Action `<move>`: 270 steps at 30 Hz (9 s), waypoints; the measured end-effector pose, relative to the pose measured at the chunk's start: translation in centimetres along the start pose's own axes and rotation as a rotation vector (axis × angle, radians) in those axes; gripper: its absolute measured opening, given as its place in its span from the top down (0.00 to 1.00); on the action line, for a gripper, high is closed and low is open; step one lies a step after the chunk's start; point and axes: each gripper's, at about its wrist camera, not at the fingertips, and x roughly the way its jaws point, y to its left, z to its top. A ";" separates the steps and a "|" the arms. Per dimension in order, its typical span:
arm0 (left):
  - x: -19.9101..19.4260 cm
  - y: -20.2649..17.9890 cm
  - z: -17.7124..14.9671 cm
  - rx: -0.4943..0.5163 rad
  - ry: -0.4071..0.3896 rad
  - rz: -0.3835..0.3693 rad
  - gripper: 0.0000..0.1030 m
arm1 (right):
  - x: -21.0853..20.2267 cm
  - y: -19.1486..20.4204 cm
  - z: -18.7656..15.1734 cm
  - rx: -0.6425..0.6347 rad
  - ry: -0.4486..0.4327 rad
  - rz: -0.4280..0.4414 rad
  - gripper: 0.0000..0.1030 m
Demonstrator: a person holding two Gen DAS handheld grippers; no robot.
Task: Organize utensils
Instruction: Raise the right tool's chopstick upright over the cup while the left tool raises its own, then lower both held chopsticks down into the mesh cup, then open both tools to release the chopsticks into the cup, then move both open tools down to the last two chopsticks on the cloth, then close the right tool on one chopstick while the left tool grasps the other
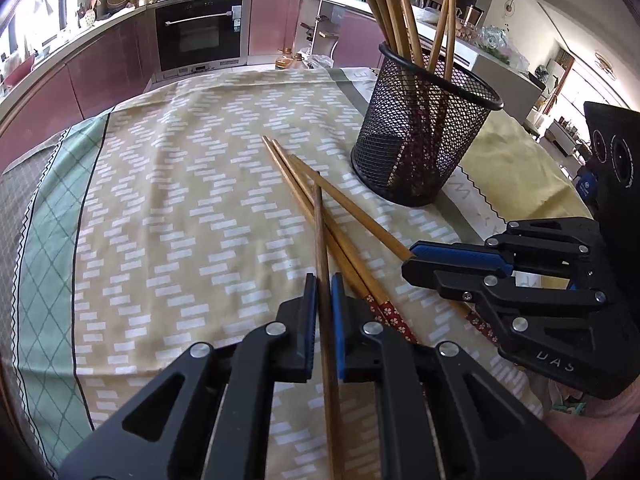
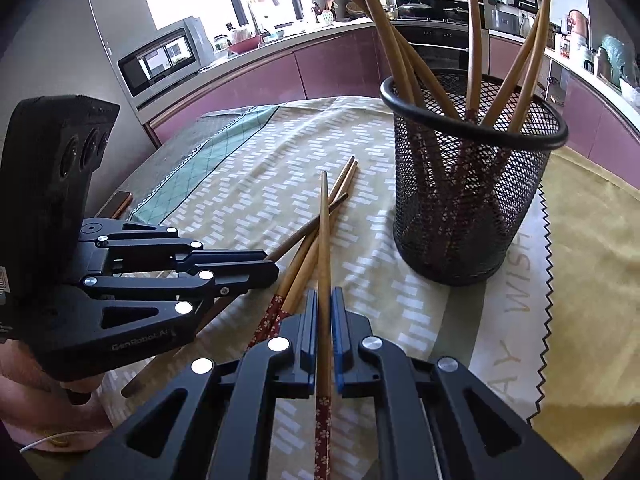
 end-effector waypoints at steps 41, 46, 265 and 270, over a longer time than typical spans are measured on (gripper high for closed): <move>-14.1 -0.4 3.3 -0.017 -0.293 -0.343 0.93 | -12.5 -2.2 1.9 0.011 -0.354 0.016 0.94; -14.1 -0.7 4.5 -0.021 -0.315 -0.345 0.93 | -13.4 -2.3 2.5 0.004 -0.380 -0.003 0.94; 1.0 2.0 2.0 -0.098 -0.017 0.004 0.93 | 1.4 -1.0 2.1 0.110 -0.017 0.030 0.95; 0.5 1.4 1.0 -0.062 -0.010 0.005 0.93 | 1.9 -1.2 2.0 0.094 0.022 0.020 0.95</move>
